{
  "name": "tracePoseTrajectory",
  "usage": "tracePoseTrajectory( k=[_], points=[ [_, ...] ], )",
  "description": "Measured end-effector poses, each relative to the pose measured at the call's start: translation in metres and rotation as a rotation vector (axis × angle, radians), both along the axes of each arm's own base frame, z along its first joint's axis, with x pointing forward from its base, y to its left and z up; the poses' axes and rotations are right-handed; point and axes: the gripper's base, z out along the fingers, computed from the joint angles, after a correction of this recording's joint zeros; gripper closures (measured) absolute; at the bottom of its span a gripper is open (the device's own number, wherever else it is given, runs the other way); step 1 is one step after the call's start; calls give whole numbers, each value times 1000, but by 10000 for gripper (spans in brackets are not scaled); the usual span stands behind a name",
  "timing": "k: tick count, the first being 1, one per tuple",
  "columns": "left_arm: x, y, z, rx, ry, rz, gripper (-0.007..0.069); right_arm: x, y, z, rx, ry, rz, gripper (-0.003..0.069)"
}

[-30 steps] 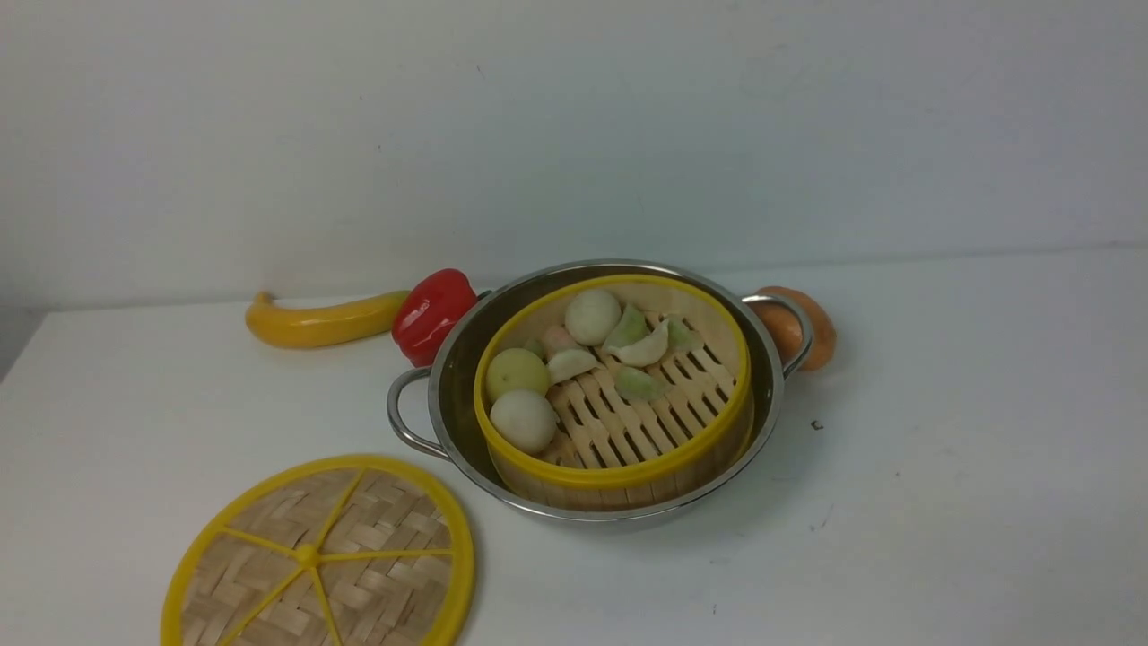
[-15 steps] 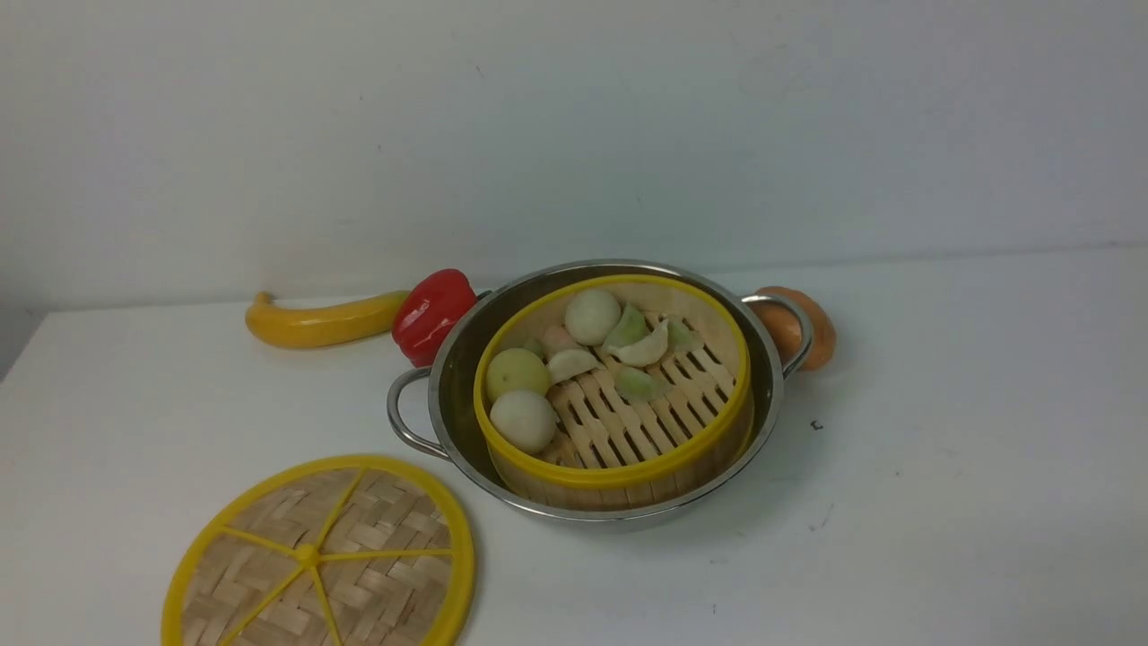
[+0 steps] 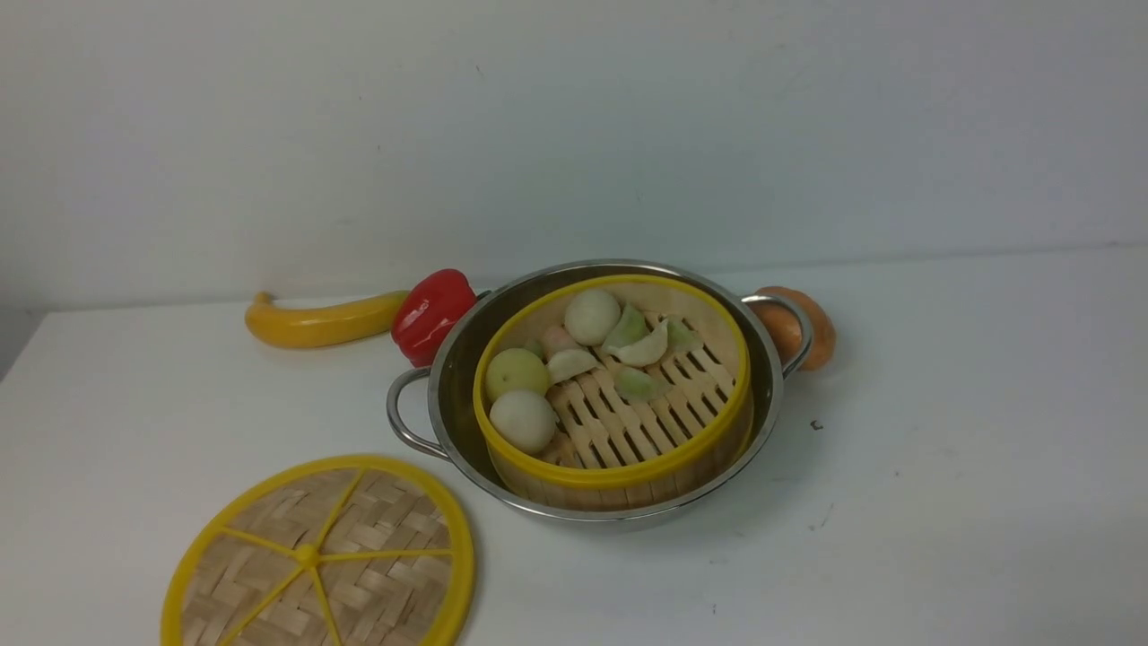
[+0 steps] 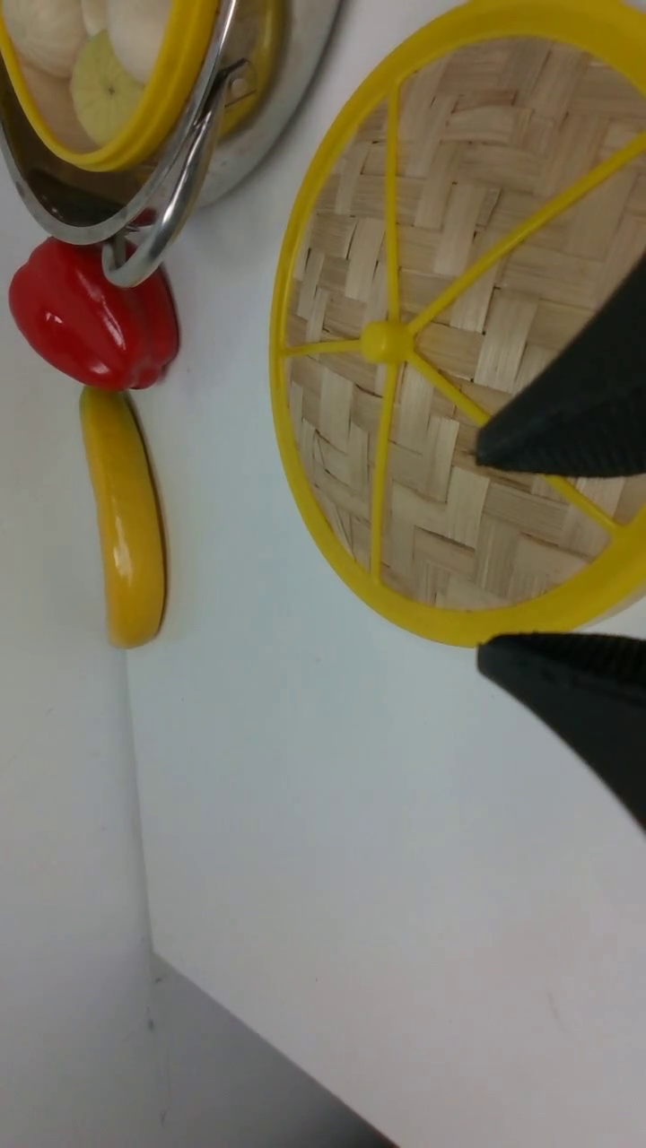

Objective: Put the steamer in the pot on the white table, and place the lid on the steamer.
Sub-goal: 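Grasp the bamboo steamer lid lying on the table by its centre knob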

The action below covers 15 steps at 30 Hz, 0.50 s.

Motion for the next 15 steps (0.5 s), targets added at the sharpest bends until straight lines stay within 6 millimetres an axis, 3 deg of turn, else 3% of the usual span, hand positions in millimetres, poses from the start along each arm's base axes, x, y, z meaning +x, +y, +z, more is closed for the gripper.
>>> tracePoseTrajectory(
  k=[15],
  points=[
    [0, 0, 1, -11, -15, 1, 383, 0, 0, 0, 1, 0, 0, 419]
  ],
)
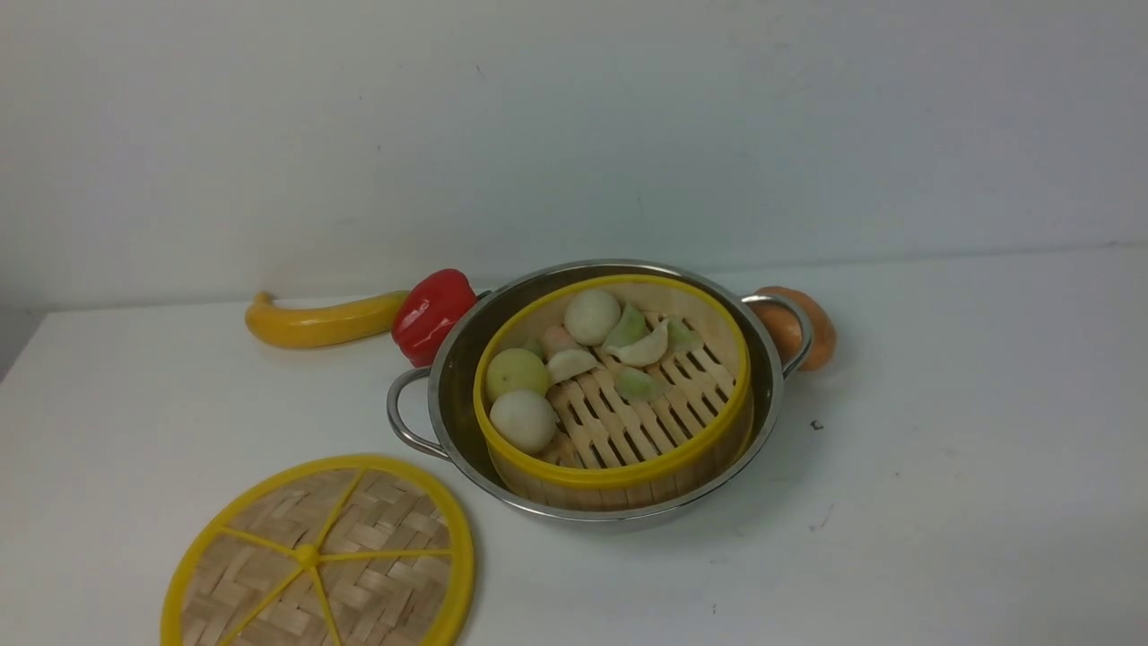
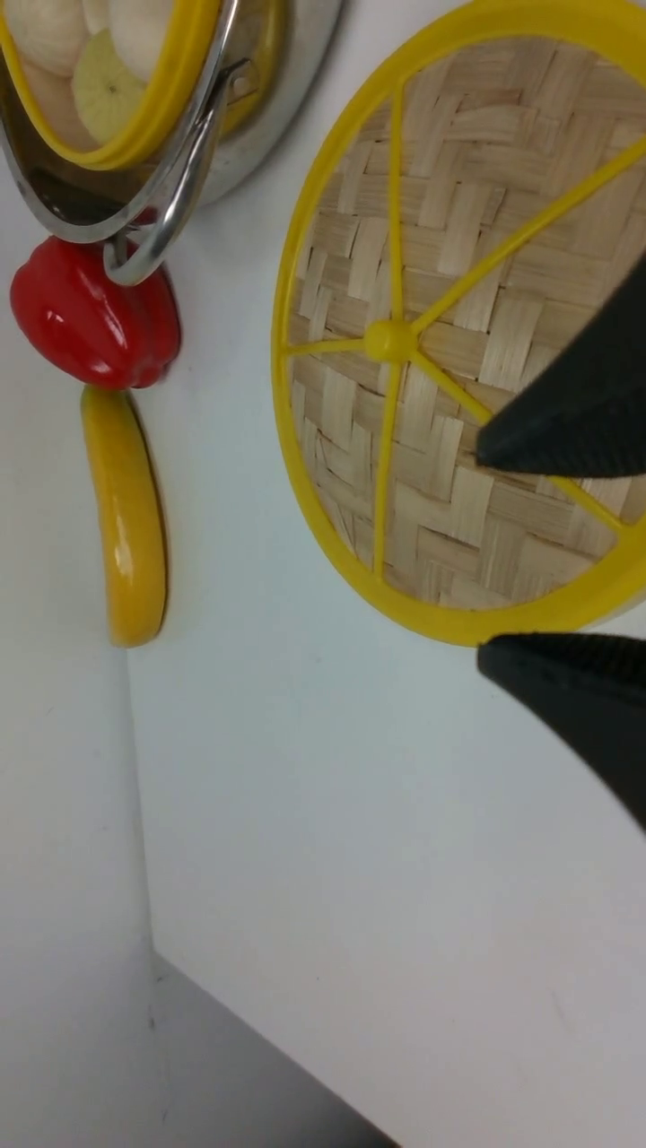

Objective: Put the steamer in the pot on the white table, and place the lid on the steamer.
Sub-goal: 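Grasp the bamboo steamer lid lying on the table by its centre knob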

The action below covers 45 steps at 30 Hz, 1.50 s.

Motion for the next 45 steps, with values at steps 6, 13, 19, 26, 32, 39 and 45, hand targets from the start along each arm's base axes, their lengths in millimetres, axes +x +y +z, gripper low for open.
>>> tracePoseTrajectory(
  k=[6, 13, 19, 26, 32, 39, 45],
  points=[
    [3, -1, 22, -383, -257, 32, 383, 0, 0, 0, 0, 1, 0, 419],
    [-1, 6, 46, -638, -480, 74, 383, 0, 0, 0, 0, 1, 0, 419],
    [2, -1, 83, -456, -383, 15, 383, 0, 0, 0, 0, 1, 0, 418],
    [38, -11, 119, -269, 205, -58, 383, 0, 0, 0, 0, 1, 0, 418],
    [86, -7, 137, -55, 493, -131, 382, 0, 0, 0, 0, 1, 0, 417],
    [153, -12, 123, 35, 711, -329, 193, 0, 0, 0, 0, 1, 0, 414],
    [191, -11, 97, 46, 837, -382, 16, 0, 0, 0, 0, 1, 0, 414]
  ],
)
